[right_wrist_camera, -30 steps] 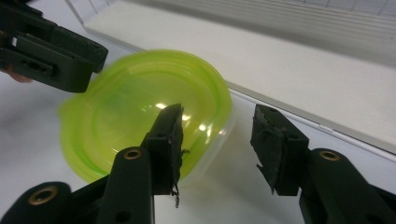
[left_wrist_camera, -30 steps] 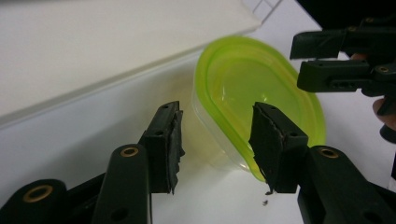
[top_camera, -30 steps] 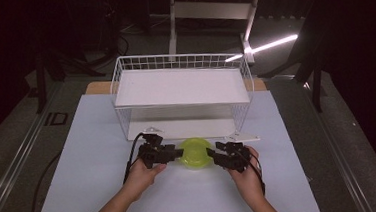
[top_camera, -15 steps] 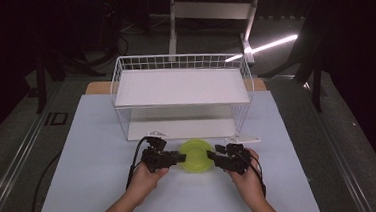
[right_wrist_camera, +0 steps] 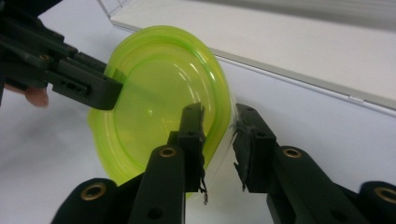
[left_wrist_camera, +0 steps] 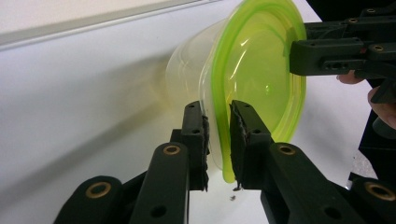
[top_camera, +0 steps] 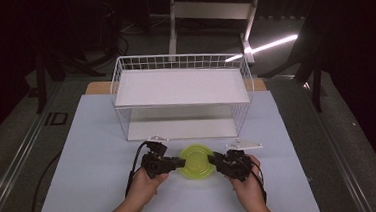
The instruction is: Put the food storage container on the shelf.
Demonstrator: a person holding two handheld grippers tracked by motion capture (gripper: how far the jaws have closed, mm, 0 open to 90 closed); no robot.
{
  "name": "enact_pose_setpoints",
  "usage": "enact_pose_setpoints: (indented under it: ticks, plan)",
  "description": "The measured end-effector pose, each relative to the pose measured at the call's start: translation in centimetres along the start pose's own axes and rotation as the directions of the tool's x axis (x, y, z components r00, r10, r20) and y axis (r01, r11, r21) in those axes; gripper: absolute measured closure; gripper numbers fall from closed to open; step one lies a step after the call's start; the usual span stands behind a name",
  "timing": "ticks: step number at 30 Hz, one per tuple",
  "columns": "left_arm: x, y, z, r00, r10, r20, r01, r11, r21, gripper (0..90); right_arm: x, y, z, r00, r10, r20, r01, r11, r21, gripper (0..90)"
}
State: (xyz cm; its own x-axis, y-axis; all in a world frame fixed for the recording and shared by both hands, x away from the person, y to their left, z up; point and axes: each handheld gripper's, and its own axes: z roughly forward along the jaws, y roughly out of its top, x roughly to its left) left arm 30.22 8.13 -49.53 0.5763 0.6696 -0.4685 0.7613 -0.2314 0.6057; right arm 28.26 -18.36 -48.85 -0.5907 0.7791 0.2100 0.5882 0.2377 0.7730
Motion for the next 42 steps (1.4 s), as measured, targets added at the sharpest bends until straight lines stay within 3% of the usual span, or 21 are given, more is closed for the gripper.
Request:
enact_pose_setpoints:
  ticks: [2, 3, 6, 12, 17, 22, 25, 37, 42]
  plan:
    - [-0.3, -0.1, -0.1, 0.9995, 0.01, -0.03, -0.01, 0.9999, 0.009, 80.2, 0.1, 0.0, -0.1, 0.9999, 0.009, -0.007, -0.009, 1.0, -0.001, 76.9]
    - [-0.5, -0.2, -0.1, 0.998, 0.04, -0.049, -0.039, 0.9991, 0.015, 81.6, 0.2, 0.0, -0.1, 1.0, 0.006, -0.001, -0.006, 1.0, -0.002, 78.6]
    - [-0.4, -0.3, -0.5, 0.999, 0.02, -0.039, -0.02, 0.9998, 0.003, 81.7, 0.4, 0.2, -0.1, 1.0, 0.007, 0.002, -0.007, 1.0, -0.009, 79.0]
    - [-0.2, 0.3, -1.7, 0.9996, 0.011, -0.026, -0.013, 0.9984, -0.056, 81.7, 1.1, 1.5, -0.5, 0.9992, -0.034, 0.021, 0.036, 0.998, -0.054, 78.9]
    - [0.6, 0.9, -2.6, 0.9994, 0.011, -0.034, -0.016, 0.9905, -0.137, 81.7, 1.4, 3.3, 0.0, 0.999, -0.033, 0.03, 0.036, 0.994, -0.099, 78.9]
    - [1.7, 1.3, -2.6, 0.9984, 0.017, -0.054, -0.027, 0.9832, -0.181, 81.8, 0.8, 4.5, 1.5, 0.9998, -0.015, 0.014, 0.016, 0.997, -0.079, 78.8]
    - [2.2, 1.5, -2.3, 0.9974, 0.013, -0.07, -0.027, 0.9796, -0.199, 81.9, 0.6, 5.0, 2.4, 0.9994, -0.017, 0.031, 0.019, 0.997, -0.074, 78.8]
    - [3.9, 2.3, -1.1, 0.9939, -0.005, -0.11, -0.019, 0.9768, -0.213, 81.7, 0.0, 5.8, 4.7, 0.9974, -0.01, 0.071, 0.015, 0.997, -0.071, 78.4]
    - [4.5, 2.5, -0.9, 0.9929, -0.018, -0.118, -0.006, 0.9794, -0.202, 81.6, 0.0, 6.0, 5.3, 0.996, -0.02, 0.088, 0.026, 0.998, -0.064, 78.5]
